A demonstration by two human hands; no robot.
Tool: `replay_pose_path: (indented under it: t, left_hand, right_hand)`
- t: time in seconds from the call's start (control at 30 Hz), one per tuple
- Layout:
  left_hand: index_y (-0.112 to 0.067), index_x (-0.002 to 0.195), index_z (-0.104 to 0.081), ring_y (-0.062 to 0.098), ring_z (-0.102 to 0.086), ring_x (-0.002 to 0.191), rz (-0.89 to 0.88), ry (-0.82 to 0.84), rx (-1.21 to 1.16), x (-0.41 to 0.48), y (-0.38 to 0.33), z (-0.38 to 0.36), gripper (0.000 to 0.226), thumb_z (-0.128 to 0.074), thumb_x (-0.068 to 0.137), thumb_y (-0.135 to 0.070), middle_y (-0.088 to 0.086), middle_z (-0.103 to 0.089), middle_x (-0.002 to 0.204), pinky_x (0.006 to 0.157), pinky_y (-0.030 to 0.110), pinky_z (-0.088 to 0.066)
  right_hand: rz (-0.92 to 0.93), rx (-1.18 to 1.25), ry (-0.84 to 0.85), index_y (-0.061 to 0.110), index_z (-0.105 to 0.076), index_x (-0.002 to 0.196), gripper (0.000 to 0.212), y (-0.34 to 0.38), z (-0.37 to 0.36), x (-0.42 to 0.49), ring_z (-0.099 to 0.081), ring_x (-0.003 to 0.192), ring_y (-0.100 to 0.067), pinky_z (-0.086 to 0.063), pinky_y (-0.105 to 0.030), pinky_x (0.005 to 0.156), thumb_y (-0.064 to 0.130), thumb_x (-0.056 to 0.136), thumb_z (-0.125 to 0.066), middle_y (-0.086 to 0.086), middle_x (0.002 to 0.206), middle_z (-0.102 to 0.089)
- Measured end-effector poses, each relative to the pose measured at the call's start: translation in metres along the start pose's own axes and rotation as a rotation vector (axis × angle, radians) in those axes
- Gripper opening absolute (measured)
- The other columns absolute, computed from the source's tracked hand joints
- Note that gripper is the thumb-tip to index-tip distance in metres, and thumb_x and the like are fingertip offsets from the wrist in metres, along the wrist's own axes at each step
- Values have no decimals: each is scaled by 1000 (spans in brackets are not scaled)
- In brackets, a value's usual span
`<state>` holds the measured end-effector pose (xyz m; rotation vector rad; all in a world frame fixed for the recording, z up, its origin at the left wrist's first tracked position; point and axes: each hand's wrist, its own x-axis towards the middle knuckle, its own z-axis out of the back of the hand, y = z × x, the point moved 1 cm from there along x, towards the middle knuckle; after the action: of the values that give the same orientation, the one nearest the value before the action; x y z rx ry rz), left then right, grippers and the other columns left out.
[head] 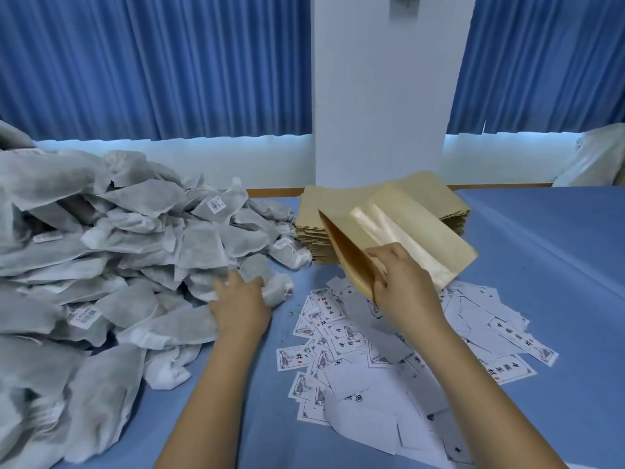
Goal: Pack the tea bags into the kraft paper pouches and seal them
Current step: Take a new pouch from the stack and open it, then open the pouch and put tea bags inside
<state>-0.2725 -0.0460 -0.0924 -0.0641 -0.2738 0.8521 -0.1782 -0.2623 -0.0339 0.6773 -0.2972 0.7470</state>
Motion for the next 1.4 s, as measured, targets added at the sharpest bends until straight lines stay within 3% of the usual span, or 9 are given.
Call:
replay_pose_path:
  t: [0.23,0.37,0.6,0.73,0.83,0.9,1.07,1.23,1.4]
  left_hand:
    - [-11,125,-56,30,-37,122,-248,-144,-99,14,-13,-9,54,-60,86,-48,15,-43,130,102,37,-30]
    - [-29,151,-18,37,-14,141,-141,33,-96,26,-17,-29,74,-50,90,-55,24,-16,152,115,42,-14]
    - [-25,120,-58,37,-35,117,-68,-28,-15,13,-27,-5,35,-51,90,-41,20,-47,123,103,40,-27]
    - [-24,99,-56,15,-53,102,-215,-673,-1070,-20,-46,50,19,-67,83,-26,-1,-56,111,89,18,-40]
    - [-24,104,-58,4,-69,87,-345,-174,-1853,-54,-77,67,24,-67,82,-25,-14,-72,95,76,18,-53]
    - [-22,98,-63,6,-70,80,-426,68,-1722,-68,-96,59,19,-66,79,-22,-11,-73,85,71,21,-54]
    - [-6,115,-59,4,-65,93,-526,66,-1515,-64,-96,42,39,-66,80,-23,-6,-69,98,76,17,-49]
    - [-38,104,-56,7,-54,98,-668,-19,-1167,-58,-91,36,27,-63,78,-35,6,-50,111,82,14,-44]
    - [-23,118,-58,7,-44,106,-886,-36,-803,-58,-91,25,38,-58,83,-36,-4,-33,117,83,23,-47]
  right_hand:
    - [-118,-137,276,29,-52,133,59,0,-6,-12,-58,106,-23,-47,-29,80,0,81,-47,5,131,-54]
    - [-183,-164,341,26,-54,130,57,-2,-9,-15,-58,104,-24,-47,-29,79,2,78,-50,1,121,-61]
    - [-281,42,269,19,-53,123,46,-8,-17,-11,-57,99,-22,-39,-25,70,2,80,-50,2,118,-58]
    - [-306,87,169,19,-41,82,22,-6,-21,-11,-46,69,-19,-32,-31,54,-1,77,-48,1,81,-50]
    - [-259,235,88,18,-33,67,27,-1,-23,-13,-36,56,-14,-25,-24,48,0,78,-49,2,64,-44]
    - [-233,356,9,17,-31,64,31,-1,-21,-14,-32,55,-13,-26,-21,48,2,83,-51,4,59,-41]
    - [-350,603,-88,19,-31,67,33,-13,-9,-7,-28,60,-15,-26,-26,53,6,86,-55,3,62,-34]
    - [-396,813,-107,17,-39,71,27,-17,4,-1,-32,63,-18,-25,-29,58,0,85,-55,-8,69,-36]
    - [-448,994,-117,16,-40,70,29,-21,17,2,-32,57,-17,-24,-28,50,-3,87,-53,-8,64,-37]
